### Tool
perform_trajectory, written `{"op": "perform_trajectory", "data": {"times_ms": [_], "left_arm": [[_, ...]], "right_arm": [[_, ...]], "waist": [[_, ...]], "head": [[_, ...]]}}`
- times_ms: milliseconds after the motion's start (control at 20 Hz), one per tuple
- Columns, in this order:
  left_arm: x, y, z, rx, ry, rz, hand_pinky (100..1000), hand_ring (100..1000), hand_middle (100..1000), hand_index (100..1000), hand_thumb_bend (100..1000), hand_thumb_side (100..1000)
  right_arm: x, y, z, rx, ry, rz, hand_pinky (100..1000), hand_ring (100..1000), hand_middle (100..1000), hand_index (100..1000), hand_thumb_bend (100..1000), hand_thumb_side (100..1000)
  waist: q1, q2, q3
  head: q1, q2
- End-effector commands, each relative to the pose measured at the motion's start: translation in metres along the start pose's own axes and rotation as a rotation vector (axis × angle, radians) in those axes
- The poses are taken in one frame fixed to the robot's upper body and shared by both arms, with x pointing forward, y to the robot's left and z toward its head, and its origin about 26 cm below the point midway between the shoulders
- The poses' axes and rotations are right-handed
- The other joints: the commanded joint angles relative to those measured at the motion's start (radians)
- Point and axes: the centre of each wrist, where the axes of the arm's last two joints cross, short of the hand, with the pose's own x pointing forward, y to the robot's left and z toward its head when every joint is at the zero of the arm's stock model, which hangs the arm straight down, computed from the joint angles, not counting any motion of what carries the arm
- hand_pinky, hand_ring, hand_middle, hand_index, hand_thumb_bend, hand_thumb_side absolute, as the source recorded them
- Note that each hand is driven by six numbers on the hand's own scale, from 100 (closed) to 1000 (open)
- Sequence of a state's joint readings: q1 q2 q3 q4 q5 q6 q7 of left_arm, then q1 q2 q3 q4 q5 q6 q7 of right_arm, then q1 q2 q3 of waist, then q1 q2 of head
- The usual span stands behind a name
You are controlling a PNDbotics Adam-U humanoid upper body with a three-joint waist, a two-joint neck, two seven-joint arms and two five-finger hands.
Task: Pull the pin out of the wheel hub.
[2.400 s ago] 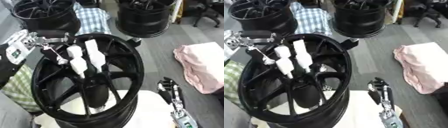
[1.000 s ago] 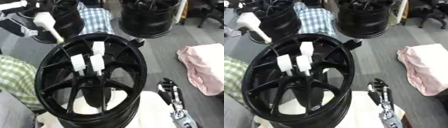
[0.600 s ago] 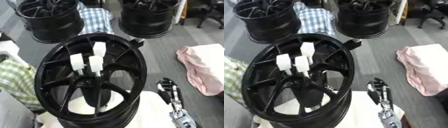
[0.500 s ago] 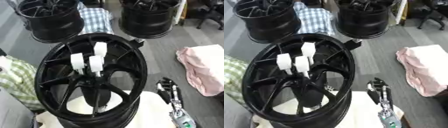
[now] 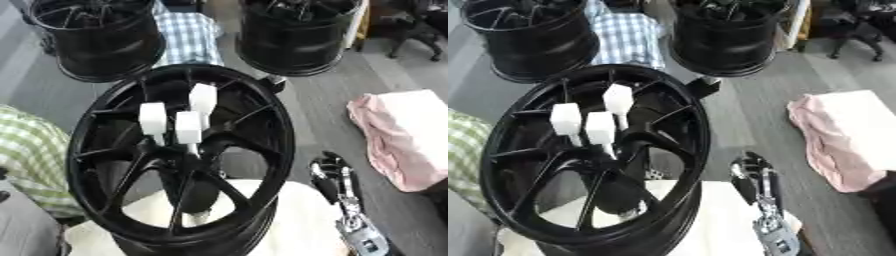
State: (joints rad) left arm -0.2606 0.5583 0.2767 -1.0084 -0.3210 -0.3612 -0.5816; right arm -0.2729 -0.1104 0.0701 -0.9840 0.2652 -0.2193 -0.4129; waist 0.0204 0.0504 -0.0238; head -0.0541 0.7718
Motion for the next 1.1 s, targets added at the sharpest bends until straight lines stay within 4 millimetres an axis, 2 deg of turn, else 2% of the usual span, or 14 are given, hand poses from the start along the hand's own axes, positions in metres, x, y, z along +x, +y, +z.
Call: {"op": "perform_trajectory", "data": {"times_ms": [50, 250, 400, 550, 800, 1100], "left_arm": [[0.007, -0.009, -0.004, 0.197, -0.034, 0.172, 739, 735, 704, 810, 331, 624], [0.02, -0.036, -0.008, 0.384, -0.043, 0.345, 717, 705, 666, 778, 245, 615], [0.025, -0.056, -0.008, 0.487, -0.028, 0.422, 709, 694, 651, 764, 218, 604], [0.025, -0.068, -0.013, 0.557, -0.006, 0.466, 705, 690, 646, 760, 205, 596], [0.021, -0.089, -0.021, 0.542, 0.019, 0.506, 700, 680, 637, 758, 200, 594], [0.018, -0.098, -0.024, 0.509, 0.036, 0.52, 698, 677, 633, 756, 197, 589]], "right_arm": [[0.011, -0.002, -0.009, -0.015, -0.029, -0.015, 742, 732, 692, 830, 100, 503], [0.012, -0.001, -0.009, -0.014, -0.025, -0.02, 742, 732, 692, 831, 100, 505], [0.012, 0.0, -0.01, -0.011, -0.023, -0.024, 742, 732, 692, 831, 100, 505], [0.013, 0.0, -0.01, -0.007, -0.024, -0.024, 742, 732, 692, 831, 100, 504], [0.013, 0.001, -0.01, -0.004, -0.022, -0.025, 742, 732, 692, 831, 100, 506], [0.012, -0.001, -0.01, -0.005, -0.022, -0.022, 742, 732, 692, 831, 100, 507]], "waist": [[-0.005, -0.003, 0.001], [-0.015, 0.001, 0.002], [-0.02, 0.003, 0.003], [-0.021, 0.002, 0.002], [-0.023, 0.002, 0.001], [-0.022, 0.001, 0.008]], "head": [[0.007, -0.002], [0.013, -0.002], [0.009, -0.002], [0.007, -0.002], [0.011, -0.002], [0.012, -0.002]]}}
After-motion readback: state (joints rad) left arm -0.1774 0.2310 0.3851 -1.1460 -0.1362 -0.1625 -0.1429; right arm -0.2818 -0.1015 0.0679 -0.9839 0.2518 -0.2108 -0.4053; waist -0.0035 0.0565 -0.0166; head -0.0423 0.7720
